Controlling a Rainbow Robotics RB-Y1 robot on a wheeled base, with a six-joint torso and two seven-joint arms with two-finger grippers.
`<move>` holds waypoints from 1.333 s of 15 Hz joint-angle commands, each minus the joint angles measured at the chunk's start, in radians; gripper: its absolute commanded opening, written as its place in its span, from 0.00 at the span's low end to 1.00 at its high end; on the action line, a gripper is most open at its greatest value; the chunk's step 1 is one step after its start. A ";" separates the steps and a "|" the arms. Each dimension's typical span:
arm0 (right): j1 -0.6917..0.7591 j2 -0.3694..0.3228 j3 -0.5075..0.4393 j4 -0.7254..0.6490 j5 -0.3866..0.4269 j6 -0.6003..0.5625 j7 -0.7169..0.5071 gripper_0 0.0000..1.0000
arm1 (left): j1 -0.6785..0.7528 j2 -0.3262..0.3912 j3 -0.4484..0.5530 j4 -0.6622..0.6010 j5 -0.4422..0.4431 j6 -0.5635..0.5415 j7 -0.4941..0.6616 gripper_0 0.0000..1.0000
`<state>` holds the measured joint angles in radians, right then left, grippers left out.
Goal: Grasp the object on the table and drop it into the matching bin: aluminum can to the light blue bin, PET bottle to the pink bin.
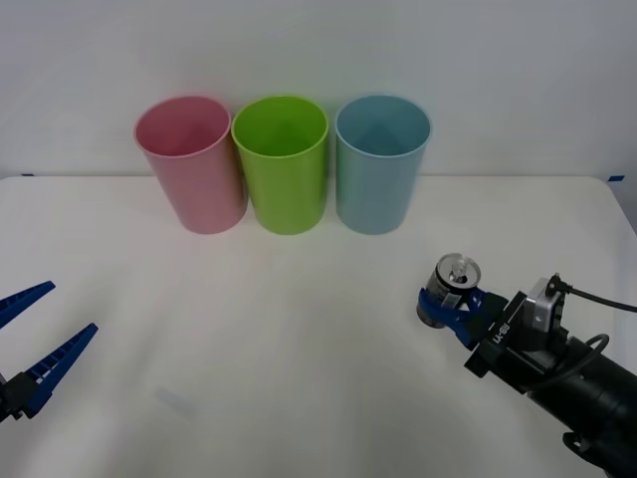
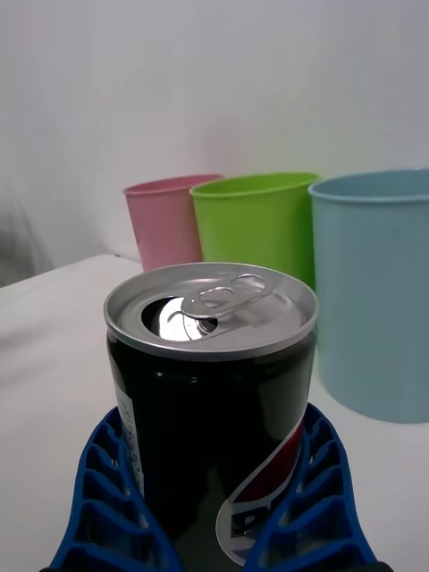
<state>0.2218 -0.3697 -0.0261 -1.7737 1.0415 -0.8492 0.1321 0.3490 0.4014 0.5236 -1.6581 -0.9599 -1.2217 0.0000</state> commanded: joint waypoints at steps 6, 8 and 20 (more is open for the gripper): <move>-0.056 -0.012 -0.063 -0.168 0.002 0.058 -0.235 0.00 | 0.000 0.000 0.000 0.000 0.000 0.000 0.000 1.00; -0.108 -0.020 -0.064 -0.168 0.022 0.094 -0.295 0.00 | 0.000 0.000 0.000 0.000 0.000 0.000 0.000 1.00; -0.493 0.028 0.015 0.039 0.278 0.344 -0.482 0.00 | 0.000 0.000 0.000 0.000 0.000 0.000 0.000 1.00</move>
<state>-0.2488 -0.3548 -0.0109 -1.7595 1.3003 -0.5108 -0.3475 0.3490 0.4014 0.5236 -1.6581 -0.9599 -1.2217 0.0000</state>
